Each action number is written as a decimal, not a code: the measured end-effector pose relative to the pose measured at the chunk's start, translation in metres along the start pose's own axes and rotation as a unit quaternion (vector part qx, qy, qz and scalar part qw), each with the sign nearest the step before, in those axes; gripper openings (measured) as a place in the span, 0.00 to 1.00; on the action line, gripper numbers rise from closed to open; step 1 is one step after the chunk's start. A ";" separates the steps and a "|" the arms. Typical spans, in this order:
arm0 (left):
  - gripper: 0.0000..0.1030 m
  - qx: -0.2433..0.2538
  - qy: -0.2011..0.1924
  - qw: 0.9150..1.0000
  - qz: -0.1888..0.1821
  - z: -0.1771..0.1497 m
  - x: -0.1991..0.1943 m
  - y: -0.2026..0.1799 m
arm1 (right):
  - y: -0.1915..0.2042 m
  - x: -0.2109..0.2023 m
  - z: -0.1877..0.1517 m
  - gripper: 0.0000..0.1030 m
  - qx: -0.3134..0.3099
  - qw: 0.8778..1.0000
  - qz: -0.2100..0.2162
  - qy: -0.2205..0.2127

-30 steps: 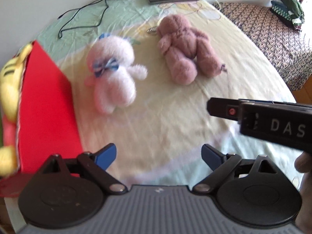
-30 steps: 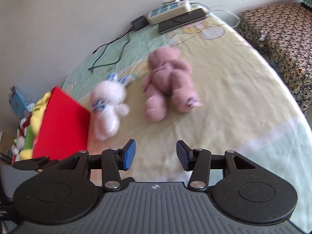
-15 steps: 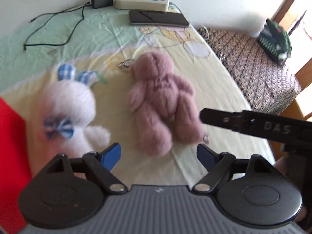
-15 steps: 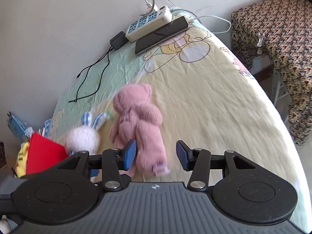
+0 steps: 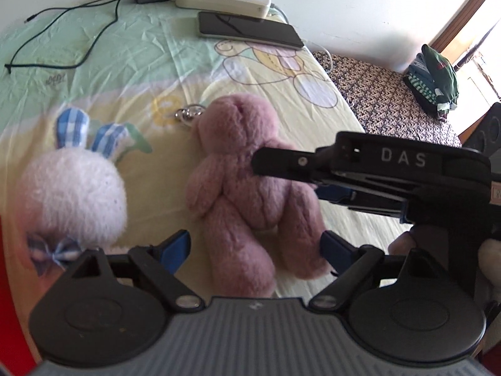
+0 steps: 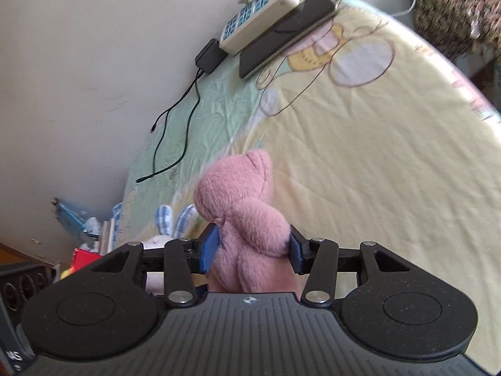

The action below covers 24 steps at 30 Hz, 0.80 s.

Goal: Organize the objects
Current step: 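Close the right gripper on the pink teddy bear's head, then lift the pink teddy bear with the right gripper and carry it to the red box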

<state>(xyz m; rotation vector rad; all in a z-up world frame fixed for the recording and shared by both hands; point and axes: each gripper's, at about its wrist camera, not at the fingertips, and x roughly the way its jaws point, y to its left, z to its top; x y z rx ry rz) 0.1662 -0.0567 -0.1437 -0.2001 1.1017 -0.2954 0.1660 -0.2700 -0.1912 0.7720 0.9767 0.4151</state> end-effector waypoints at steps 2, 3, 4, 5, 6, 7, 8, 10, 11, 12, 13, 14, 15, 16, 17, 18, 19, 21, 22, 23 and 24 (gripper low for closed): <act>0.89 -0.007 0.002 1.000 -0.005 0.001 0.002 0.003 | -0.001 0.004 0.000 0.41 0.005 1.000 0.017 0.009; 0.88 -0.010 0.003 1.000 -0.008 0.002 0.004 0.005 | 0.000 0.005 -0.001 0.41 0.004 1.000 0.020 0.009; 0.88 -0.011 0.003 1.000 -0.009 0.002 0.004 0.004 | 0.002 0.005 -0.001 0.39 0.000 1.000 0.022 0.010; 0.86 -0.008 0.004 1.000 -0.011 0.003 0.004 0.003 | 0.004 0.004 -0.002 0.36 -0.002 1.000 0.026 0.013; 0.85 -0.004 0.006 1.000 -0.012 0.003 0.004 0.001 | 0.005 0.001 -0.002 0.36 -0.001 0.999 0.034 0.016; 0.85 -0.002 0.006 1.000 -0.015 0.002 0.003 -0.001 | 0.006 -0.002 -0.004 0.36 -0.003 0.999 0.035 0.017; 0.85 -0.003 0.005 1.000 -0.018 0.001 0.001 -0.001 | 0.007 -0.005 -0.005 0.35 -0.005 0.999 0.036 0.017; 0.82 -0.004 0.006 1.000 -0.019 -0.001 -0.003 -0.002 | 0.008 -0.012 -0.010 0.35 -0.004 0.999 0.039 0.018; 0.82 -0.006 0.007 1.000 -0.021 -0.002 -0.005 -0.002 | 0.010 -0.016 -0.014 0.35 -0.006 0.999 0.038 0.018; 0.81 -0.008 0.009 1.000 -0.025 -0.005 -0.008 -0.002 | 0.012 -0.021 -0.019 0.35 -0.012 0.999 0.037 0.018; 0.81 -0.010 0.011 0.999 -0.029 -0.007 -0.011 -0.002 | 0.015 -0.026 -0.024 0.35 -0.018 0.999 0.035 0.017; 0.80 -0.011 0.014 0.999 -0.032 -0.009 -0.014 -0.002 | 0.017 -0.030 -0.029 0.35 -0.024 0.999 0.033 0.015; 0.80 -0.012 0.014 0.999 -0.035 -0.012 -0.017 -0.003 | 0.020 -0.035 -0.034 0.35 -0.028 0.999 0.033 0.015; 0.80 -0.011 0.016 0.999 -0.037 -0.016 -0.021 -0.004 | 0.022 -0.039 -0.039 0.34 -0.032 0.999 0.032 0.013; 0.79 -0.004 0.018 0.999 -0.037 -0.021 -0.025 -0.007 | 0.024 -0.044 -0.045 0.34 -0.035 0.999 0.030 0.014; 0.79 0.002 0.018 0.999 -0.036 -0.025 -0.028 -0.010 | 0.027 -0.048 -0.049 0.34 -0.040 0.999 0.029 0.014; 0.79 0.007 0.017 0.999 -0.035 -0.030 -0.033 -0.012 | 0.030 -0.053 -0.055 0.34 -0.045 0.999 0.027 0.013; 0.79 0.019 0.013 0.999 -0.033 -0.040 -0.043 -0.018 | 0.036 -0.063 -0.065 0.34 -0.055 0.998 0.027 0.011; 0.79 0.025 0.009 0.999 -0.031 -0.044 -0.048 -0.020 | 0.039 -0.068 -0.070 0.34 -0.059 0.998 0.028 0.008; 0.79 0.030 0.005 0.999 -0.031 -0.050 -0.055 -0.022 | 0.042 -0.072 -0.075 0.34 -0.063 0.998 0.029 0.006; 0.79 0.034 0.002 0.999 -0.032 -0.054 -0.061 -0.023 | 0.046 -0.077 -0.079 0.34 -0.066 0.997 0.029 0.003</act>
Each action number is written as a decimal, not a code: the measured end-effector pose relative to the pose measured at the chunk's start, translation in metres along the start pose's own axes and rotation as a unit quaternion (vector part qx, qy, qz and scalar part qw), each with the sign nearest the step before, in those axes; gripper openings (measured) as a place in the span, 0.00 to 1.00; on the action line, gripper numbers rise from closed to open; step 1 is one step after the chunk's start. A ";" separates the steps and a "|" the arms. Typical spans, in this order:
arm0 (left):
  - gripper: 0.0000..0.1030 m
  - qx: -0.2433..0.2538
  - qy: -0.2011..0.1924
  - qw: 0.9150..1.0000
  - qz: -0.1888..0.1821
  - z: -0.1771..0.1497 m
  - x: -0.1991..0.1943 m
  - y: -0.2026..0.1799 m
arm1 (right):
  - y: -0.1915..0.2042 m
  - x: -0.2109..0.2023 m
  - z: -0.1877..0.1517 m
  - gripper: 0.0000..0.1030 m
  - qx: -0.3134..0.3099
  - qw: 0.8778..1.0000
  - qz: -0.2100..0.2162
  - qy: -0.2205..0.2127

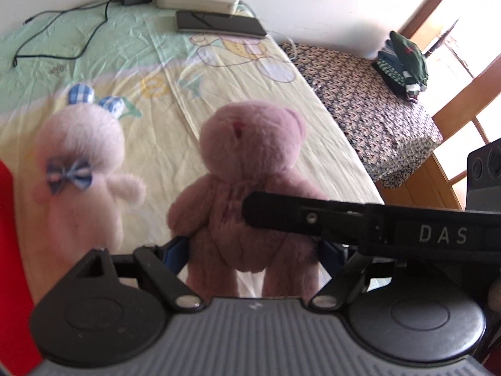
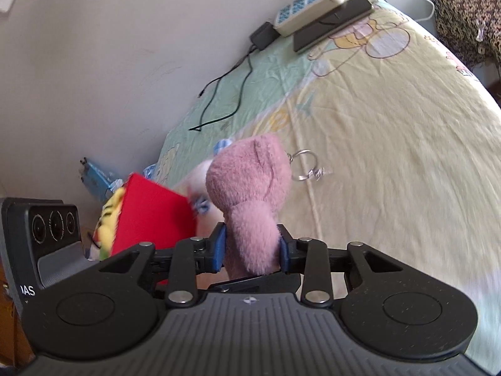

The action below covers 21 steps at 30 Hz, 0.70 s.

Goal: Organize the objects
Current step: 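Lift the pink teddy bear with the right gripper and carry it to the red box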

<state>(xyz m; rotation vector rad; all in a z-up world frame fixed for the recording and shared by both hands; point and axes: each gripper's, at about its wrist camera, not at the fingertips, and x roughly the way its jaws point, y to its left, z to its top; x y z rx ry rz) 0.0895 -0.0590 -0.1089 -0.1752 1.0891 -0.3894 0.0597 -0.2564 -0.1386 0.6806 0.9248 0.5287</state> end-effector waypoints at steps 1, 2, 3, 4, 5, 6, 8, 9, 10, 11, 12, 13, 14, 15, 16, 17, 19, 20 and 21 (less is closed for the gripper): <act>0.79 0.004 -0.004 1.000 0.000 -0.004 -0.006 -0.002 | 0.005 -0.003 -0.003 0.34 -0.003 1.000 0.002 -0.003; 0.79 0.008 -0.009 1.000 0.001 -0.009 -0.014 -0.003 | 0.009 -0.007 -0.007 0.34 -0.005 1.000 0.004 -0.005; 0.79 0.010 -0.014 1.000 0.002 -0.013 -0.021 -0.004 | 0.014 -0.010 -0.010 0.34 -0.008 1.000 0.006 -0.008; 0.79 0.012 -0.019 1.000 0.002 -0.017 -0.028 -0.004 | 0.020 -0.013 -0.014 0.34 -0.013 1.000 0.008 -0.012; 0.79 0.014 -0.025 1.000 0.003 -0.021 -0.036 -0.005 | 0.025 -0.015 -0.016 0.34 -0.019 1.000 0.010 -0.016; 0.79 0.016 -0.032 0.999 0.004 -0.025 -0.043 -0.005 | 0.032 -0.018 -0.020 0.34 -0.026 0.999 0.013 -0.020; 0.79 0.020 -0.046 0.999 0.007 -0.032 -0.059 -0.004 | 0.045 -0.022 -0.025 0.34 -0.036 0.999 0.017 -0.029; 0.79 0.022 -0.053 0.998 0.009 -0.035 -0.067 -0.003 | 0.052 -0.023 -0.027 0.34 -0.038 0.998 0.021 -0.034; 0.79 0.024 -0.062 0.998 0.011 -0.038 -0.076 -0.002 | 0.059 -0.024 -0.030 0.34 -0.040 0.998 0.025 -0.038; 0.79 0.027 -0.071 0.997 0.013 -0.040 -0.085 0.000 | 0.066 -0.025 -0.032 0.34 -0.043 0.998 0.030 -0.043; 0.79 0.029 -0.079 0.996 0.015 -0.042 -0.093 0.002 | 0.073 -0.025 -0.034 0.34 -0.046 0.997 0.034 -0.047; 0.79 0.032 -0.089 0.995 0.017 -0.046 -0.104 0.006 | 0.081 -0.025 -0.039 0.34 -0.048 0.997 0.039 -0.052; 0.79 0.033 -0.097 0.995 0.018 -0.049 -0.113 0.009 | 0.088 -0.024 -0.042 0.34 -0.049 0.996 0.044 -0.056; 0.79 0.032 -0.105 0.994 0.019 -0.053 -0.122 0.013 | 0.097 -0.023 -0.046 0.34 -0.051 0.996 0.048 -0.060; 0.79 0.031 -0.113 0.993 0.022 -0.056 -0.132 0.017 | 0.106 -0.021 -0.050 0.34 -0.056 0.995 0.053 -0.062; 0.79 0.029 -0.122 0.992 0.025 -0.060 -0.142 0.022 | 0.115 -0.018 -0.054 0.34 -0.061 0.994 0.058 -0.064; 0.79 0.023 -0.138 0.990 0.029 -0.067 -0.163 0.035 | 0.135 -0.010 -0.062 0.34 -0.075 0.993 0.068 -0.067; 0.79 0.022 -0.145 0.989 0.033 -0.070 -0.172 0.040 | 0.144 -0.006 -0.065 0.34 -0.082 0.992 0.073 -0.068; 0.79 0.021 -0.153 0.987 0.038 -0.073 -0.182 0.046 | 0.153 -0.001 -0.069 0.34 -0.087 0.991 0.079 -0.069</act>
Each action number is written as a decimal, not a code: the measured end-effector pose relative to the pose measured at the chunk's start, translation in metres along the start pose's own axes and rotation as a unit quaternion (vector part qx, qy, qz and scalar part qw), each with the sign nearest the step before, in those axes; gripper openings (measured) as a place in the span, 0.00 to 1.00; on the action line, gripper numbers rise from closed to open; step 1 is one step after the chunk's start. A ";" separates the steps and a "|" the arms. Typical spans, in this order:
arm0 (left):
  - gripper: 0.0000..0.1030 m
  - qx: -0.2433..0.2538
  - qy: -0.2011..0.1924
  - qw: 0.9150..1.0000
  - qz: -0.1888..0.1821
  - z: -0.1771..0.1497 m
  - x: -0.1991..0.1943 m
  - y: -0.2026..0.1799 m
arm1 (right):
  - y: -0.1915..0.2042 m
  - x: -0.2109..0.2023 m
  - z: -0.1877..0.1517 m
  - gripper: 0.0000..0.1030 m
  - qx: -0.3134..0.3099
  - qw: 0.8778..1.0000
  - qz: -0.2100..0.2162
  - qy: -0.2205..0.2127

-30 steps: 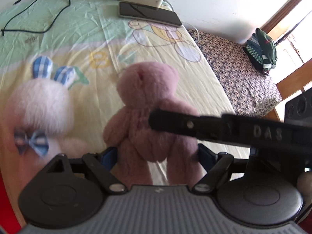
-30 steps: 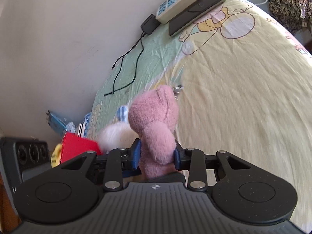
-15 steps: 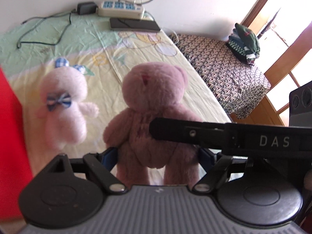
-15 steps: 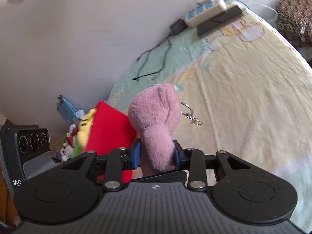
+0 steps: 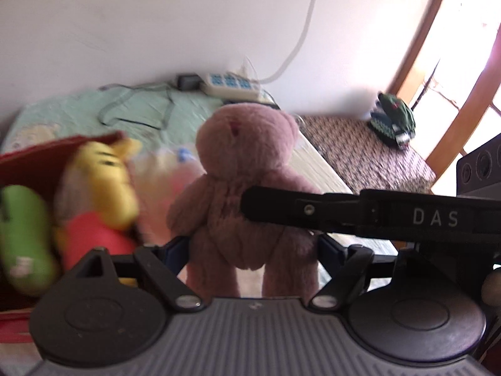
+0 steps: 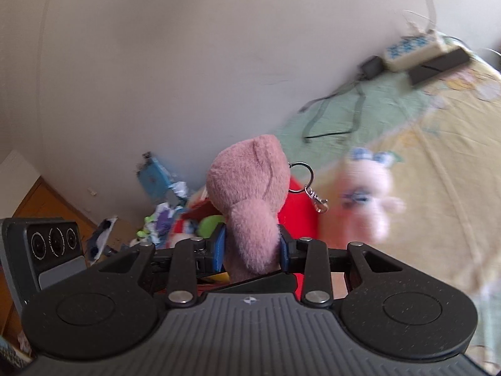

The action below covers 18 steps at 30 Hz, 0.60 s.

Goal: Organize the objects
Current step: 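Lift the pink teddy bear with the right gripper and carry it to the red box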

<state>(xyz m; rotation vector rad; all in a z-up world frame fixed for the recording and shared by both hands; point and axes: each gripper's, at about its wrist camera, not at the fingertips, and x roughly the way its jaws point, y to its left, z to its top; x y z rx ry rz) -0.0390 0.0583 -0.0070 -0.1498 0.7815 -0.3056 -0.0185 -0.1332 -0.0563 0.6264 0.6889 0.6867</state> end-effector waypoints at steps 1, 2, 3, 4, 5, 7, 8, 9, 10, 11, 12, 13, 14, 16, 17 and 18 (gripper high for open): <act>0.79 0.000 -0.008 1.000 0.006 0.000 -0.010 0.007 | 0.008 0.006 -0.003 0.34 -0.004 1.000 0.007 -0.001; 0.79 0.000 -0.016 1.000 0.013 -0.001 -0.020 0.014 | 0.017 0.013 -0.003 0.34 -0.009 1.000 0.014 -0.002; 0.79 -0.002 -0.023 1.000 0.018 -0.001 -0.030 0.022 | 0.029 0.020 -0.005 0.34 -0.013 1.000 0.020 -0.003; 0.79 -0.005 -0.031 0.999 0.023 -0.001 -0.039 0.031 | 0.039 0.028 -0.006 0.34 -0.017 0.999 0.027 -0.004; 0.79 -0.008 -0.038 0.999 0.028 -0.001 -0.048 0.039 | 0.048 0.036 -0.006 0.34 -0.021 0.999 0.034 -0.004; 0.79 -0.013 -0.050 0.998 0.041 -0.002 -0.065 0.057 | 0.066 0.054 -0.008 0.34 -0.029 0.998 0.046 -0.002; 0.79 -0.014 -0.056 0.997 0.047 -0.002 -0.073 0.064 | 0.074 0.064 -0.008 0.34 -0.033 0.998 0.054 -0.001; 0.79 -0.015 -0.061 0.997 0.055 -0.002 -0.080 0.072 | 0.081 0.073 -0.009 0.34 -0.034 0.998 0.061 0.000; 0.79 -0.016 -0.066 0.996 0.063 -0.003 -0.087 0.082 | 0.088 0.083 -0.010 0.34 -0.034 0.997 0.068 0.002; 0.79 -0.016 -0.069 0.995 0.071 -0.003 -0.094 0.090 | 0.094 0.094 -0.011 0.34 -0.032 0.997 0.073 0.003; 0.79 -0.017 -0.071 0.994 0.079 -0.003 -0.099 0.099 | 0.100 0.104 -0.013 0.34 -0.031 0.996 0.079 0.005; 0.79 -0.019 -0.072 0.993 0.086 -0.004 -0.103 0.108 | 0.105 0.114 -0.015 0.34 -0.029 0.996 0.085 0.007; 0.79 -0.021 -0.072 0.993 0.093 -0.004 -0.107 0.118 | 0.110 0.124 -0.017 0.34 -0.025 0.996 0.088 0.009; 0.79 -0.026 -0.067 0.992 0.104 -0.006 -0.112 0.138 | 0.117 0.142 -0.023 0.34 -0.015 0.995 0.093 0.014; 0.79 -0.028 -0.064 0.992 0.108 -0.008 -0.114 0.146 | 0.119 0.152 -0.026 0.34 -0.010 0.995 0.094 0.017; 0.79 -0.029 -0.060 0.992 0.111 -0.010 -0.114 0.155 | 0.121 0.160 -0.028 0.34 -0.005 0.995 0.094 0.021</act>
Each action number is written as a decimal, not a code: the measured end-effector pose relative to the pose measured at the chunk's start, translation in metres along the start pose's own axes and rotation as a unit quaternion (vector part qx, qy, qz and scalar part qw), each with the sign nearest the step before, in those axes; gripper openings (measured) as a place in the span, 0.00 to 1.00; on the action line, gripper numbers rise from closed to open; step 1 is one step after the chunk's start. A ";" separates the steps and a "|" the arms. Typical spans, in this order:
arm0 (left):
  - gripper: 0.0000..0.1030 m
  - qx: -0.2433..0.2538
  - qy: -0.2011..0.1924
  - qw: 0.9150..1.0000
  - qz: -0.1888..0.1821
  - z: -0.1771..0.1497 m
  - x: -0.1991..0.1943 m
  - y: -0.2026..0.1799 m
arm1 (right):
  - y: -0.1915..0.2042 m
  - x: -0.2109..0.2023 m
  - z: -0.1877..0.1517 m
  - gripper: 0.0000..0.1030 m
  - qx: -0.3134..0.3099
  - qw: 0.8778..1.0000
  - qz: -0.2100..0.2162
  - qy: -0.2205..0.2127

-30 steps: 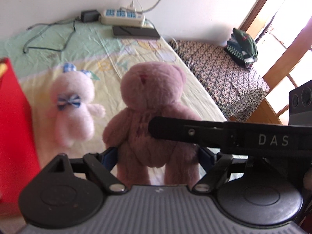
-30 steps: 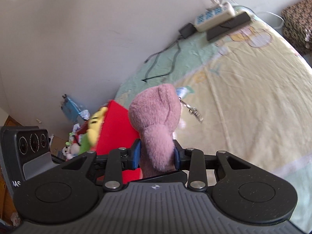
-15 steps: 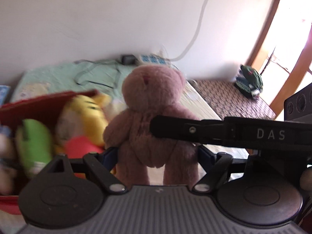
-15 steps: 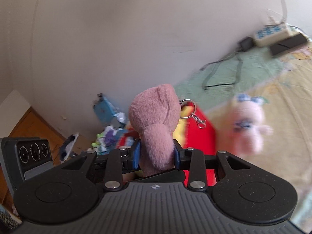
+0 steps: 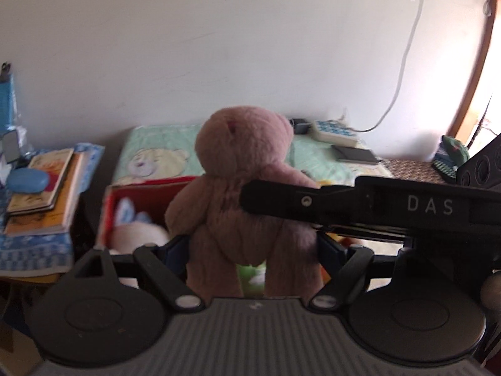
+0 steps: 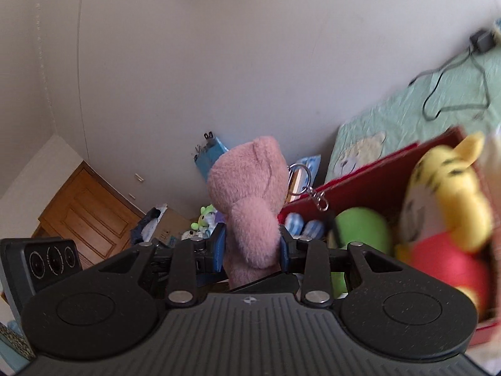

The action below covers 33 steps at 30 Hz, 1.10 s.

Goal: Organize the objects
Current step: 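Lift the pink teddy bear with the right gripper and carry it to the red box, then lower the pink teddy bear into the red box beside the white bunny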

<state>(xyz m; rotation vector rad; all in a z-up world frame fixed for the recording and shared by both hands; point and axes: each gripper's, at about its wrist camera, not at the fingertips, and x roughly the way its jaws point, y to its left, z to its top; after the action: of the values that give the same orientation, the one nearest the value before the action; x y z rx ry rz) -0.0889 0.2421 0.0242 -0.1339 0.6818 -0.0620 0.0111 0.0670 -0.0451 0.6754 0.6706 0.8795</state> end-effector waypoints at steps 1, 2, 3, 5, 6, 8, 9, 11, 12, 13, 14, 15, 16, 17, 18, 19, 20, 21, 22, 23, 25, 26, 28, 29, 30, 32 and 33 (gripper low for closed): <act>0.79 -0.002 0.005 1.000 0.003 -0.001 0.003 0.009 | 0.000 0.008 -0.003 0.34 0.005 1.000 -0.001 0.003; 0.79 -0.004 0.011 1.000 0.004 -0.002 0.007 0.017 | -0.002 0.016 -0.005 0.34 0.008 1.000 -0.003 0.006; 0.79 -0.006 0.017 1.000 0.003 -0.002 0.012 0.023 | -0.003 0.022 -0.008 0.34 0.011 1.000 -0.008 0.010; 0.79 -0.014 0.033 0.999 -0.002 -0.006 0.025 0.035 | -0.007 0.031 -0.013 0.34 0.017 1.000 -0.021 0.016; 0.79 -0.017 0.038 0.999 -0.006 -0.009 0.030 0.038 | -0.010 0.035 -0.014 0.34 0.021 0.999 -0.028 0.018; 0.79 -0.021 0.052 0.998 -0.011 -0.013 0.043 0.043 | -0.013 0.039 -0.020 0.34 0.024 0.998 -0.046 0.024; 0.79 -0.021 0.057 0.998 -0.015 -0.015 0.048 0.045 | -0.016 0.042 -0.022 0.34 0.028 0.998 -0.053 0.026; 0.79 -0.021 0.068 0.997 -0.021 -0.017 0.058 0.048 | -0.019 0.044 -0.022 0.34 0.036 0.997 -0.067 0.031; 0.79 -0.019 0.072 0.997 -0.025 -0.019 0.061 0.049 | -0.019 0.045 -0.023 0.34 0.034 0.996 -0.078 0.032; 0.79 -0.018 0.078 0.996 -0.030 -0.020 0.065 0.048 | -0.018 0.044 -0.023 0.34 0.028 0.995 -0.087 0.034; 0.79 -0.018 0.083 0.996 -0.034 -0.021 0.070 0.048 | -0.017 0.042 -0.023 0.34 0.022 0.995 -0.090 0.034; 0.79 -0.016 0.085 0.996 -0.036 -0.022 0.074 0.048 | -0.017 0.042 -0.023 0.34 0.014 0.995 -0.095 0.034; 0.79 -0.014 0.086 0.995 -0.039 -0.022 0.077 0.048 | -0.015 0.043 -0.023 0.34 0.003 0.994 -0.101 0.034; 0.79 -0.014 0.087 0.995 -0.043 -0.022 0.080 0.048 | -0.016 0.045 -0.024 0.33 -0.008 0.994 -0.108 0.033; 0.79 -0.014 0.087 0.995 -0.046 -0.021 0.083 0.049 | -0.013 0.045 -0.024 0.33 -0.020 0.993 -0.115 0.031; 0.80 -0.014 0.088 0.995 -0.049 -0.021 0.085 0.049 | -0.013 0.046 -0.025 0.32 -0.031 0.992 -0.122 0.030; 0.80 -0.013 0.089 0.995 -0.050 -0.021 0.088 0.050 | -0.012 0.048 -0.025 0.32 -0.039 0.991 -0.128 0.030; 0.80 -0.012 0.090 0.995 -0.050 -0.020 0.089 0.050 | -0.011 0.051 -0.025 0.32 -0.048 0.990 -0.133 0.030; 0.81 -0.010 0.090 0.995 -0.048 -0.020 0.091 0.051 | -0.009 0.054 -0.025 0.32 -0.061 0.988 -0.140 0.033; 0.82 -0.008 0.090 0.995 -0.045 -0.021 0.091 0.052 | -0.007 0.058 -0.025 0.32 -0.078 0.985 -0.147 0.036; 0.85 -0.011 0.092 0.995 -0.042 -0.022 0.091 0.058 | -0.002 0.067 -0.025 0.32 -0.110 0.980 -0.159 0.050; 0.84 -0.015 0.094 0.994 -0.044 -0.023 0.090 0.062 | 0.000 0.070 -0.027 0.32 -0.125 0.977 -0.165 0.057; 0.80 -0.013 0.097 0.994 -0.050 -0.025 0.087 0.065 | 0.003 0.076 -0.029 0.32 -0.150 0.970 -0.176 0.074; 0.79 -0.006 0.098 0.994 -0.048 -0.026 0.086 0.065 | 0.004 0.078 -0.030 0.32 -0.159 0.967 -0.180 0.081; 0.79 -0.001 0.098 0.994 -0.047 -0.027 0.085 0.064 | 0.006 0.079 -0.030 0.32 -0.167 0.965 -0.184 0.088; 0.80 0.009 0.099 0.994 -0.042 -0.028 0.085 0.061 | 0.006 0.081 -0.029 0.32 -0.175 0.960 -0.192 0.105; 0.81 0.013 0.102 0.994 -0.039 -0.029 0.086 0.059 | 0.006 0.080 -0.029 0.32 -0.177 0.959 -0.195 0.109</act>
<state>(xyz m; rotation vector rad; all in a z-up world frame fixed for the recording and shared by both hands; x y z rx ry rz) -0.0398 0.2891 -0.0603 -0.1310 0.8787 -0.1609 0.0238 0.1448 -0.0772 0.1157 0.7852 0.6851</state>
